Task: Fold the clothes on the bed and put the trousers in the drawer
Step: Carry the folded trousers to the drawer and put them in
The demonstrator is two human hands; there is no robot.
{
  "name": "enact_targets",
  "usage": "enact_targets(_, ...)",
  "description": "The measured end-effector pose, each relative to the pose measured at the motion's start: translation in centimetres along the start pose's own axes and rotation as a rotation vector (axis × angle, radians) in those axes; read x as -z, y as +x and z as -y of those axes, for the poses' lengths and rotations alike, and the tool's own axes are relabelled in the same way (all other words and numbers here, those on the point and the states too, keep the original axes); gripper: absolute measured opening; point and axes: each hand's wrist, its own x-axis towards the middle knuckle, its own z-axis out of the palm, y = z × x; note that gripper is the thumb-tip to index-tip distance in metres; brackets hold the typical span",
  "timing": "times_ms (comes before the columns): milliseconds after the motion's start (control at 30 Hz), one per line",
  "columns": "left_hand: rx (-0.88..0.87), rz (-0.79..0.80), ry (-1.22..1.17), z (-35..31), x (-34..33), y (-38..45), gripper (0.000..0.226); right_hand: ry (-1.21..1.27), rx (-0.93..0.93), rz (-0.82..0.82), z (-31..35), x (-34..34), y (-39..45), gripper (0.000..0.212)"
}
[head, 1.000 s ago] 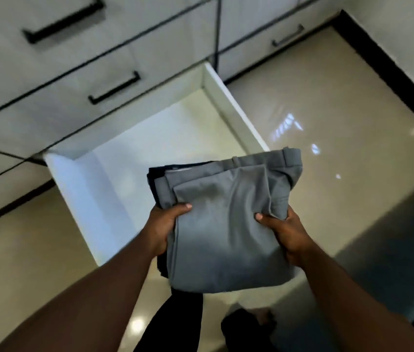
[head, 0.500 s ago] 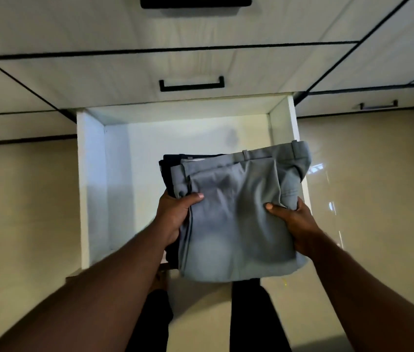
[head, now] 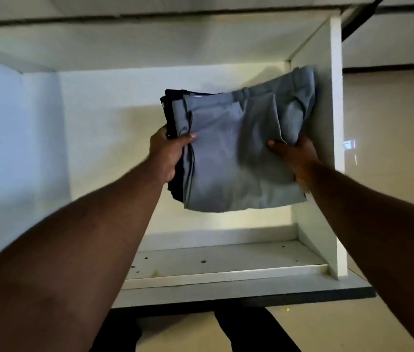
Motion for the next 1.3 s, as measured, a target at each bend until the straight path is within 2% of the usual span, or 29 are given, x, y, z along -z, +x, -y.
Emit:
enact_targets(133, -0.087, -0.017, 0.295, 1.1, 1.2, 1.4, 0.05, -0.26, 0.064, -0.093, -1.5, 0.3, 1.7, 0.068)
enact_targets(233, -0.142, -0.11, 0.791, 0.8, 1.9, -0.2, 0.074, -0.42, 0.097, -0.106, -1.3, 1.4, -0.5, 0.076)
enact_targets(300, -0.259, -0.086, 1.079, 0.1, 1.8, -3.2, 0.072, -0.43, 0.091, -0.124, -0.9, 2.0, -3.0, 0.081)
enact_targets(367, -0.385, 0.063, 1.3, -0.6, 1.4, -7.2, 0.073, -0.36, 0.07, -0.16, -0.8, 2.8, -6.4, 0.074)
enact_targets(500, -0.513, 0.384, 1.569, -1.4, -1.8, -16.6, 0.071, -0.263, -0.043, -0.145, -0.8, 5.4, -15.1, 0.034)
enact_targets(567, -0.548, 0.549, 1.556, -1.2, -4.5, -21.8, 0.069, -0.296, -0.072, -0.085, -1.8, 7.0, -19.1, 0.024)
enact_targets(633, -0.577, 0.725, 1.492, -0.6, -6.8, -27.3, 0.068, -0.331, -0.099, -0.105, -3.3, 9.4, -23.8, 0.021)
enact_targets(700, -0.557, 0.837, 1.365, 0.5, -8.2, -33.0, 0.068, -0.288, -0.122, -0.172, -4.9, 11.6, -29.0, 0.017)
enact_targets(800, -0.406, 0.995, 1.22, 2.5, -8.5, -41.6, 0.073, -0.074, -0.205, -0.362, -7.8, 14.7, -39.2, 0.013)
enact_targets(900, -0.233, 1.093, 1.198, 5.7, -7.3, -49.4, 0.073, 0.171, -0.264, -0.522, -12.1, 17.3, -50.6, 0.008)
enact_targets(933, -0.191, 1.132, 1.204, 7.6, -7.2, -52.4, 0.073, 0.216, -0.278, -0.595, -14.3, 18.6, -55.0, 0.003)
enact_targets(1000, -0.131, 1.209, 1.227, 11.9, -7.2, -57.7, 0.073, 0.25, -0.281, -0.741, -18.7, 21.2, -62.5, 0.017)
enact_targets(1167, 0.024, 1.431, 1.287, 23.8, -7.8, -71.9, 0.076, 0.306, -0.287, -0.997, -29.5, 26.7, -78.0, 0.017)
enact_targets(1300, 0.032, 1.472, 1.234, 32.2, -7.9, -80.4, 0.073, 0.274, -0.304, -1.125, -37.9, 29.9, -85.2, 0.013)
